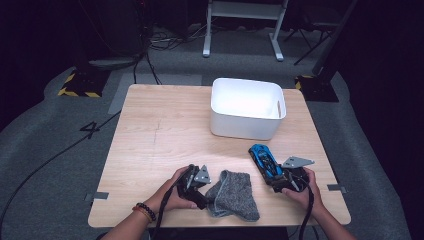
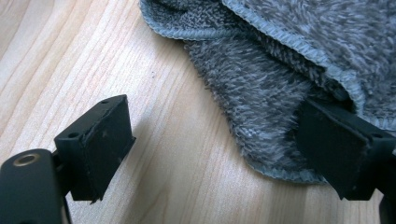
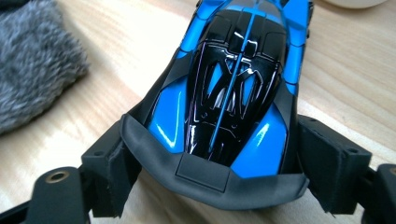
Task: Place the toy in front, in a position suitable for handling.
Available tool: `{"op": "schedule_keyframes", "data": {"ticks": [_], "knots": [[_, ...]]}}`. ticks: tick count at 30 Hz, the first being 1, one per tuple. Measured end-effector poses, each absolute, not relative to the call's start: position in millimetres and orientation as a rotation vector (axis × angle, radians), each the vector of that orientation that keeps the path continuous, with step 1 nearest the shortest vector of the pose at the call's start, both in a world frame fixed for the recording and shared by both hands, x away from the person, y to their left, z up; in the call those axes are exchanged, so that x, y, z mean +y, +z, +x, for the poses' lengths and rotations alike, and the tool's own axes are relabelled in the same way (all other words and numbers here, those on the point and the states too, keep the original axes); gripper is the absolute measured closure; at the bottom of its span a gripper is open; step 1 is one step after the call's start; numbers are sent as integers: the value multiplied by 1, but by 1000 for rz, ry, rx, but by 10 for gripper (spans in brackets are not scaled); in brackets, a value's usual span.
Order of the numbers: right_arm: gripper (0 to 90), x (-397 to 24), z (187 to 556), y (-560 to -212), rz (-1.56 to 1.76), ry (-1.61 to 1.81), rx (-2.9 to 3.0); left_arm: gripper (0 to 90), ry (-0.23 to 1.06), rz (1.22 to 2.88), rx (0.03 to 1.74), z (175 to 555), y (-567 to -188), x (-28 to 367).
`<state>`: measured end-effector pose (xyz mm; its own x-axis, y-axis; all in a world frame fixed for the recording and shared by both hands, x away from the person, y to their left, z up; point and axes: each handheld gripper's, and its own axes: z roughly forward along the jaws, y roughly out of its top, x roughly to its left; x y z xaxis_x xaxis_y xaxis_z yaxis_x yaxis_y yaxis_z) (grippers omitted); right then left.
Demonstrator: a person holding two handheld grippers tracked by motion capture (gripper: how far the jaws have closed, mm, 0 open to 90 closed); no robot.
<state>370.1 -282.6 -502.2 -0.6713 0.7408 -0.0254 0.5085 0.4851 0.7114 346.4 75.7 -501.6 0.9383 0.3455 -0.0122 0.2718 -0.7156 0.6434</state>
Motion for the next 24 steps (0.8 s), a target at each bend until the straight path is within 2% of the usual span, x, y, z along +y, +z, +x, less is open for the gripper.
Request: {"op": "schedule_keyframes", "data": {"ticks": [3,5,15,19,22,24], "knots": [[197,-277,370,-503,1103,991,2365,123,142,2409,437,346,-502,75],[149,-272,369,-503,1155,962,2324,122,141,2410,436,346,-502,75],[153,-255,380,-507,1253,965,2230,122,142,2407,432,347,-502,75],[205,-261,379,-506,1226,974,2249,123,149,2406,438,347,-502,74],[231,-265,380,-504,1184,967,2289,182,158,2400,466,348,-500,74],[239,-269,380,-502,1114,963,2327,281,171,2390,479,349,-498,74]]}}
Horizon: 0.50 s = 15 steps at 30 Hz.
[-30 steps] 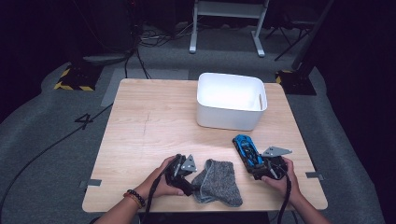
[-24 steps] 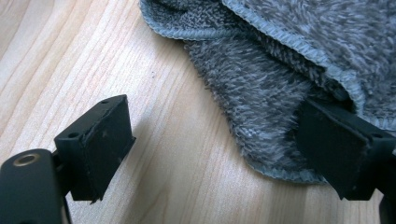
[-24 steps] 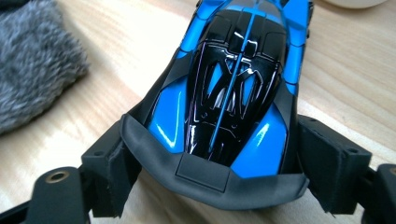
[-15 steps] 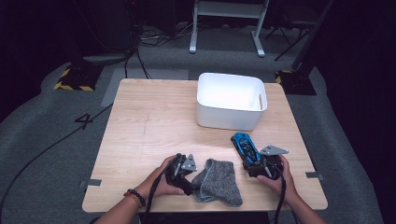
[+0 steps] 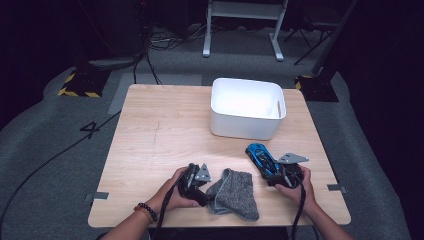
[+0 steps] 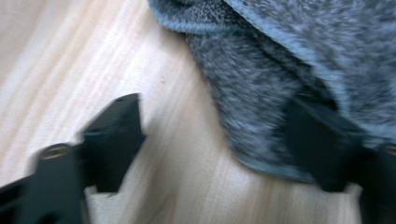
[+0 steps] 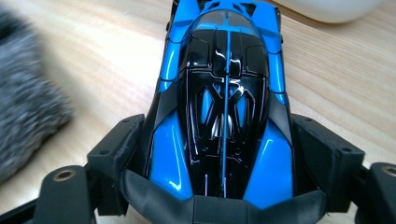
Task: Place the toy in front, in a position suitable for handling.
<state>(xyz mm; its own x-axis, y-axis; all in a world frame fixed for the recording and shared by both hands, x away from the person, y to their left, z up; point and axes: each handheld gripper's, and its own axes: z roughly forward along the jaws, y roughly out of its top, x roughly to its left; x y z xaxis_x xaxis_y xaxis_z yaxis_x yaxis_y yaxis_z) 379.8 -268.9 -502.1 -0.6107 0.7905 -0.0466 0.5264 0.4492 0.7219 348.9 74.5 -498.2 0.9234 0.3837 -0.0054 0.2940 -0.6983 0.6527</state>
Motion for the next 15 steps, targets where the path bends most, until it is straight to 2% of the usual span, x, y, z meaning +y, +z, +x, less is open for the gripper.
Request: {"op": "schedule_keyframes", "data": {"ticks": [1,2,4,6,7,10,15], "knots": [[239,-269,380,-502,1114,963,2327,340,171,2390,479,349,-498,74],[239,-272,380,-502,1082,974,2346,340,188,2390,490,350,-497,75],[240,-283,380,-502,1009,1018,2404,483,208,2383,496,352,-496,76],[240,-286,379,-501,978,1021,2417,587,216,2384,499,352,-495,76],[241,-289,378,-500,954,1034,2426,587,220,2389,489,353,-495,76],[241,-298,375,-497,887,1081,2491,751,273,2408,468,354,-494,76],[241,-296,366,-497,785,1071,2567,836,285,2414,494,360,-493,84]]}}
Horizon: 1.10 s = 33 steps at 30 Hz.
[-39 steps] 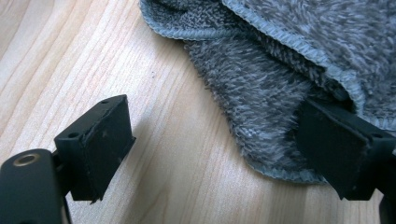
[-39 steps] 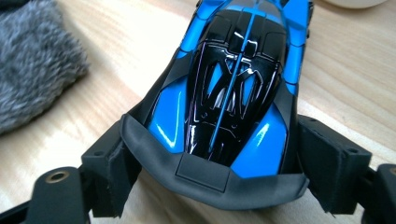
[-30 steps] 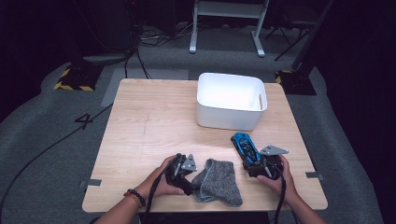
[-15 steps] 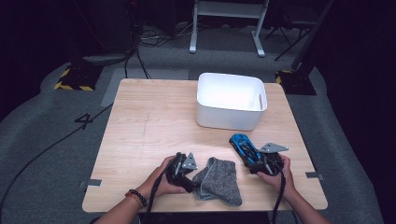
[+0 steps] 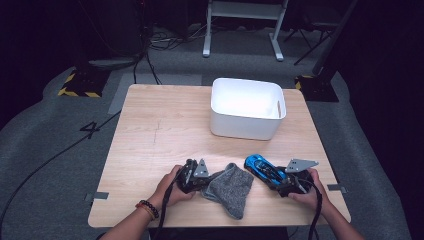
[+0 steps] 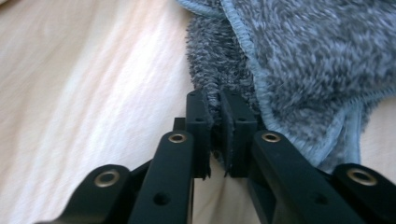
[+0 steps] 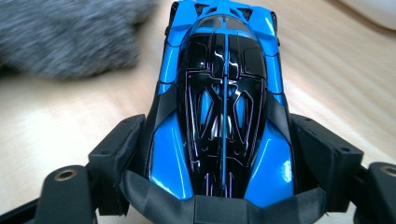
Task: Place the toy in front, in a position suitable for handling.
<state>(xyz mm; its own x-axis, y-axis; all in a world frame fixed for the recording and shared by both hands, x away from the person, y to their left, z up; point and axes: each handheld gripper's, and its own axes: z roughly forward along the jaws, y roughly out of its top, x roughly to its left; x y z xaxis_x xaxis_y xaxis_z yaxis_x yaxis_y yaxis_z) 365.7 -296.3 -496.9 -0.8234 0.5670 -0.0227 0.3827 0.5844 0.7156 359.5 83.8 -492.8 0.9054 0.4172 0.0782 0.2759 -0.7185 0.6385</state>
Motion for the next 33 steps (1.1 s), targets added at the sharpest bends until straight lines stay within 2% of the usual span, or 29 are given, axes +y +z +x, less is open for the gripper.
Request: {"op": "schedule_keyframes", "data": {"ticks": [12,13,14,15,16,17,18,19,20,21,23,33], "knots": [[240,-297,348,-495,550,1138,2709,831,356,2373,678,379,-490,115],[240,-295,348,-495,531,1139,2719,789,350,2364,700,381,-490,117],[240,-295,348,-495,531,1139,2719,708,350,2364,700,381,-490,117],[240,-293,348,-495,516,1136,2721,708,335,2356,723,383,-490,118],[240,-290,348,-496,507,1121,2721,629,322,2341,743,384,-490,120],[240,-288,348,-496,500,1107,2725,544,324,2317,763,385,-489,122],[240,-286,348,-498,478,1081,2728,354,314,2283,791,385,-486,124],[240,-286,348,-498,478,1081,2728,269,314,2283,791,385,-486,124],[241,-287,348,-499,477,1086,2727,269,300,2258,780,384,-484,126],[241,-287,349,-500,468,1089,2722,207,304,2256,747,380,-479,127],[240,-288,349,-500,467,1093,2719,176,302,2237,702,376,-472,126],[241,-288,351,-501,466,1112,2720,175,236,2118,578,362,-437,115]]}}
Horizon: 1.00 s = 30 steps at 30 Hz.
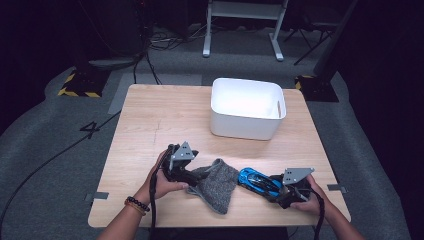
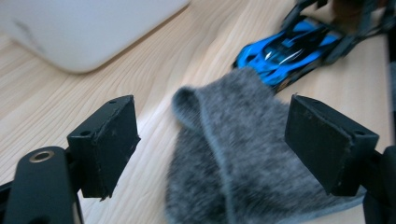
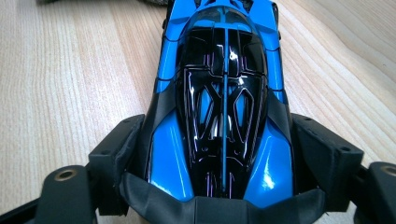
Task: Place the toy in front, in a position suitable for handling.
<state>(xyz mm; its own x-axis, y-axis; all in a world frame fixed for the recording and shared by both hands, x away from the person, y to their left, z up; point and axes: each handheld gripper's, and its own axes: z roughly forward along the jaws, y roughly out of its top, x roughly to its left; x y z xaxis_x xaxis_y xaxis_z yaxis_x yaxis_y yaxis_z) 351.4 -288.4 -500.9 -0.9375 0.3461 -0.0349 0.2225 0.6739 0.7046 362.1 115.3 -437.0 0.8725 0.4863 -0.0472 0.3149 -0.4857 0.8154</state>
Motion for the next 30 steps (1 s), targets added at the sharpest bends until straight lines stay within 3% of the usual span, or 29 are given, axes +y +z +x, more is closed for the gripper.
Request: {"op": "schedule_keyframes", "data": {"ticks": [12,14,22,24,30], "knots": [[240,-288,351,-501,481,1114,2714,189,156,2372,371,340,-466,47],[240,-288,351,-502,485,1115,2713,246,178,2412,377,344,-474,44],[231,-288,351,-503,510,1129,2708,228,147,2461,428,360,-487,44],[189,-287,350,-502,550,1101,2691,239,125,2455,441,363,-488,46],[128,-289,348,-501,651,1041,2673,426,158,2461,441,365,-487,50]]}}
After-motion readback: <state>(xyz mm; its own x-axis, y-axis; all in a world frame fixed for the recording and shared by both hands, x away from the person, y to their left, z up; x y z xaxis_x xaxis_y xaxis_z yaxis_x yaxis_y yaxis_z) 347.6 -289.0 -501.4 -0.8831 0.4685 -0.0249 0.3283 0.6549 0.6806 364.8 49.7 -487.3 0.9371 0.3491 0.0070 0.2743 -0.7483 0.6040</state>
